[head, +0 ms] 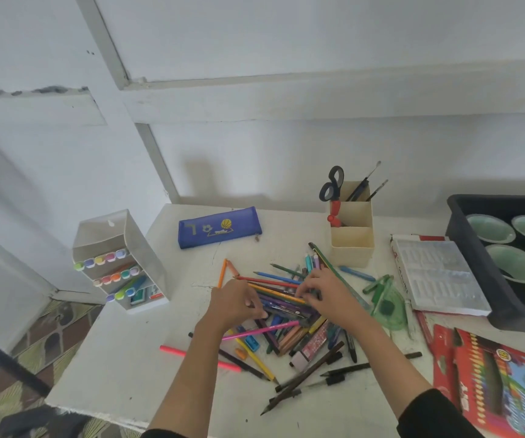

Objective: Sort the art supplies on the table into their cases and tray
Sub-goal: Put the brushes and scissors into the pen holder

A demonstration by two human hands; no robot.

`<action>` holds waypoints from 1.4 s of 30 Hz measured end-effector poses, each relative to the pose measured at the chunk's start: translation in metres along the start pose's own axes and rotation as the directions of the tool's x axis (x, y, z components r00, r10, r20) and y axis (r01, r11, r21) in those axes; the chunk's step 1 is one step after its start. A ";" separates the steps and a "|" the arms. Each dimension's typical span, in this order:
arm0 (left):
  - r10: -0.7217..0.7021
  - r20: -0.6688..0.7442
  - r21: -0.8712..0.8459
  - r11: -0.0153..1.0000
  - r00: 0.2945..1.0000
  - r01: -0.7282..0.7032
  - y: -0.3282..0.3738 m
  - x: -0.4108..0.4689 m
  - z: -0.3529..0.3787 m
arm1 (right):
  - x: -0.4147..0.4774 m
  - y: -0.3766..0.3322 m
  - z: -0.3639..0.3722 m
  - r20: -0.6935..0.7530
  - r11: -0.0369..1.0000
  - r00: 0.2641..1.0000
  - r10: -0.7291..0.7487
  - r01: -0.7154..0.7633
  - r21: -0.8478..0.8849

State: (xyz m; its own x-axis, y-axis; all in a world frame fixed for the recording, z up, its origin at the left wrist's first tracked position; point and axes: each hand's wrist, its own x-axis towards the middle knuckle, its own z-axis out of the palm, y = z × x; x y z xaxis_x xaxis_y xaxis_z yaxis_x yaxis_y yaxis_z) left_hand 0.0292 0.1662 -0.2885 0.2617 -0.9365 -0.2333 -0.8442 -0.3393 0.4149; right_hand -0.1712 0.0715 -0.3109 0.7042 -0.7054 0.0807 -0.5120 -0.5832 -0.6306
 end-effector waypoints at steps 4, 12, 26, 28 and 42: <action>-0.080 -0.087 0.046 0.995 0.993 0.084 0.002 -0.009 0.014 | 0.001 -0.019 0.016 0.189 0.995 0.978 -0.084 0.093 -0.043; -0.252 -0.126 0.007 0.967 0.959 0.255 0.013 -0.009 0.022 | 0.007 -0.042 0.024 0.307 0.897 0.946 -0.104 0.222 -0.383; -0.286 -0.168 -0.087 0.958 0.943 0.275 0.002 -0.003 0.026 | 0.008 -0.044 0.045 0.156 0.851 0.975 -0.159 0.216 -0.479; -0.293 -0.209 -0.147 0.953 0.933 0.266 -0.004 -0.003 0.026 | 0.010 -0.043 0.047 0.092 0.849 0.977 -0.193 0.213 -0.483; -0.564 -0.344 -0.720 0.671 0.751 0.175 -0.045 -0.014 0.025 | 0.009 -0.050 0.054 0.199 0.856 0.938 -0.283 0.341 -0.388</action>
State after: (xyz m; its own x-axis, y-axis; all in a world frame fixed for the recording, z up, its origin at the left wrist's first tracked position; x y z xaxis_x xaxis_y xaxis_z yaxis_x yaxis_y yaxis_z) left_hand 0.0518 0.1963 -0.3255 0.8333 -0.5423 -0.1071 -0.1842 -0.4550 0.8712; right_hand -0.1125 0.1161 -0.3206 0.9035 -0.4166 0.1004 -0.3896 -0.8961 -0.2127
